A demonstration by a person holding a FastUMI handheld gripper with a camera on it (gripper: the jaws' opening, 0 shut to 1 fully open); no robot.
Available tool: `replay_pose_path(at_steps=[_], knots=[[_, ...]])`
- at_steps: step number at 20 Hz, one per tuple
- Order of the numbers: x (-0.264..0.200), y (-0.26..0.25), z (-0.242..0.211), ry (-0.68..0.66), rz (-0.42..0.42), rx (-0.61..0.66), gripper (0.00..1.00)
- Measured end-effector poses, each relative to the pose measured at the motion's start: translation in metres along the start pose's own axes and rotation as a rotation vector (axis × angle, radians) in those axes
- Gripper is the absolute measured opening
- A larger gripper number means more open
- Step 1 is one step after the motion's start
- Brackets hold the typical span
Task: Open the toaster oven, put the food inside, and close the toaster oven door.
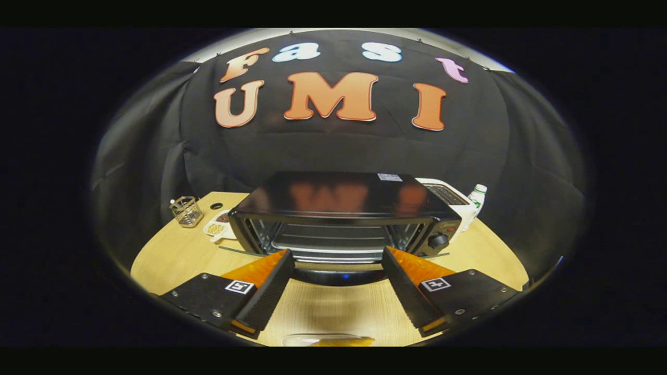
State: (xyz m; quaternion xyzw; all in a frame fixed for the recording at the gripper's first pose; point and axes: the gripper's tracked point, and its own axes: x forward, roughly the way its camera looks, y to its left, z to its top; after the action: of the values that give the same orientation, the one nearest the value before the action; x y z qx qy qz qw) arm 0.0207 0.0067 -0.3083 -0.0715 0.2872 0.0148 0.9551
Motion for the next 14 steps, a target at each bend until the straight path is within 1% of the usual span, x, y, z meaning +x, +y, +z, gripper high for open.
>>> replay_pose_path(at_steps=[1, 2, 3, 4, 5, 6, 10, 14], knots=[[-0.007, -0.001, -0.009, 0.026, 0.003, 0.059, 1.00], [-0.004, -0.002, -0.007, -0.002, 0.002, 0.080, 0.99], [-0.007, -0.003, -0.015, 0.024, 0.005, 0.058, 0.98], [-0.008, -0.004, -0.018, 0.020, 0.003, 0.050, 0.98], [-0.013, -0.004, -0.029, 0.047, 0.004, 0.053, 0.99], [-0.014, -0.003, -0.031, 0.042, 0.003, 0.060, 0.99], [-0.025, -0.004, -0.060, 0.095, 0.004, 0.057, 0.98], [-0.030, -0.004, -0.105, 0.213, 0.006, 0.056, 0.99]])
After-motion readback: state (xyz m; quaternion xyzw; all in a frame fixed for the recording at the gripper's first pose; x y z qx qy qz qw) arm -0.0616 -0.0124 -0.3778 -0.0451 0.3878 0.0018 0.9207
